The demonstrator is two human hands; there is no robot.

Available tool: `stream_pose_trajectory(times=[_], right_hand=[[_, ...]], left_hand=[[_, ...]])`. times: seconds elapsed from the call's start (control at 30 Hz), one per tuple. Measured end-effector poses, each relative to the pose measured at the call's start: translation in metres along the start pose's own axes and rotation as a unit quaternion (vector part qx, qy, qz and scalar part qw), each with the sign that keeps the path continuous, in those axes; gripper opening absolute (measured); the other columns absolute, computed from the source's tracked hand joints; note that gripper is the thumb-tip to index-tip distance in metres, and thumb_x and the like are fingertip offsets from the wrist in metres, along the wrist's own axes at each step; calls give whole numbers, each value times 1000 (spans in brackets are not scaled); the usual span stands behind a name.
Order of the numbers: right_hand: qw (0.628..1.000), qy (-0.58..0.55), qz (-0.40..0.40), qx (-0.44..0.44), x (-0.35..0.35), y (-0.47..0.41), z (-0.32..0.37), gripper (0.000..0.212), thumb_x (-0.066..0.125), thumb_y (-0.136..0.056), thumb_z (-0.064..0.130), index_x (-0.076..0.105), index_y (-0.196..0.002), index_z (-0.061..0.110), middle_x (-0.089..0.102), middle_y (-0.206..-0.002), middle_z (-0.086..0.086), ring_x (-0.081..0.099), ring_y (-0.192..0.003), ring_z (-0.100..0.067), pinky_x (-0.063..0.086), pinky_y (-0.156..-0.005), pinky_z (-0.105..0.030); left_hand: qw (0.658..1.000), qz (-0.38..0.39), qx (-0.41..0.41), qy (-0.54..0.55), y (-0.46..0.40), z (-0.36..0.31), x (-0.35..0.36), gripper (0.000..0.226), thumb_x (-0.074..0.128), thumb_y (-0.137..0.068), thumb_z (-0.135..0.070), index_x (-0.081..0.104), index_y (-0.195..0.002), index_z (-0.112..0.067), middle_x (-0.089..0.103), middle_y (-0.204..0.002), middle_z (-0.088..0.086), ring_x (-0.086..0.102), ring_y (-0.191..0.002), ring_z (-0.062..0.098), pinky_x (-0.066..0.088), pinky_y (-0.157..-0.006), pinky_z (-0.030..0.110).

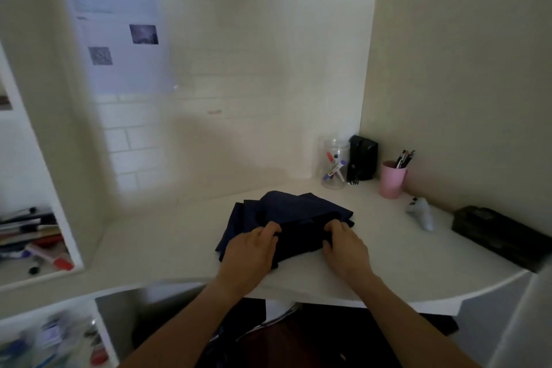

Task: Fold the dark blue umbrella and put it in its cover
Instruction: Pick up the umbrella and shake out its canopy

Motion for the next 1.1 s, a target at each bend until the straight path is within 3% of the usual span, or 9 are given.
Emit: stream_pose_trajectory(times=[0.07,0.13,0.23,0.3,0.4,0.53,0.73,0.9,1.1], right_hand=[[996,-19,-85,-3,-3,-2,10,22,57,-94,24,57,-115,15,59,-114,-7,58,-99,-28,50,-71,-38],[992,-15,-123,-27,0,-12,18,27,58,-95,29,62,-117,14,61,-117,-11,57,-103,-32,52,-79,-42],[999,16,-45,-20,14,-36,22,49,44,-100,47,48,-144,27,49,-147,-13,43,-133,-37,43,-106,-48],[997,59,47,-5,30,-49,17,60,33,-99,59,24,-155,38,27,-163,-10,21,-148,-40,25,-119,-52],[986,106,130,8,49,-55,4,67,29,-96,67,8,-156,45,17,-166,-10,18,-149,-41,25,-117,-54],[982,149,113,-8,58,-59,-9,72,30,-92,73,8,-155,45,38,-154,-7,39,-136,-32,41,-104,-48],[982,180,24,-52,78,-55,3,64,80,-75,43,63,-130,15,68,-95,-12,64,-85,-31,52,-49,-34],[999,50,-1,-16,53,-55,8,54,52,-99,41,38,-148,22,59,-126,-7,56,-112,-26,53,-81,-35],[954,-243,-175,-7,-41,-76,41,51,63,-95,27,44,-142,25,62,-123,0,61,-105,-17,51,-85,-34]], left_hand=[[997,-71,-2,-32,-12,-4,2,14,51,-100,-24,61,-109,-22,65,-90,1,59,-75,22,48,-64,35],[996,-65,-29,-51,-27,-1,13,28,50,-100,-30,65,-120,-20,66,-115,7,60,-99,27,51,-84,40],[994,68,-79,-42,-37,15,41,50,33,-102,-48,48,-146,-31,43,-157,9,39,-144,33,32,-117,51],[982,156,-97,-39,-33,30,64,60,17,-99,-63,28,-154,-44,18,-168,4,16,-154,31,17,-122,53],[967,228,-111,-11,-20,44,96,59,11,-94,-71,1,-152,-60,-3,-170,-2,0,-156,25,6,-122,54],[969,220,-111,18,-15,55,114,58,17,-98,-70,-14,-146,-64,-5,-170,-3,-1,-156,21,-1,-123,51],[974,197,-111,18,-15,52,109,63,7,-94,-72,-15,-151,-57,2,-170,-2,4,-155,20,3,-124,48],[977,166,-107,82,-31,44,69,59,20,-101,-63,-4,-155,-52,13,-169,-3,14,-154,17,15,-123,37],[974,-44,-114,191,-84,26,-20,53,28,-101,-59,27,-152,-46,39,-155,-6,43,-135,17,48,-105,41]])
Point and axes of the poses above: each hand's wrist, its own y-axis away from the middle knuckle, its own x-axis out of the palm, z = x × y, the point moved 1 cm from there along -y, towards the middle knuckle
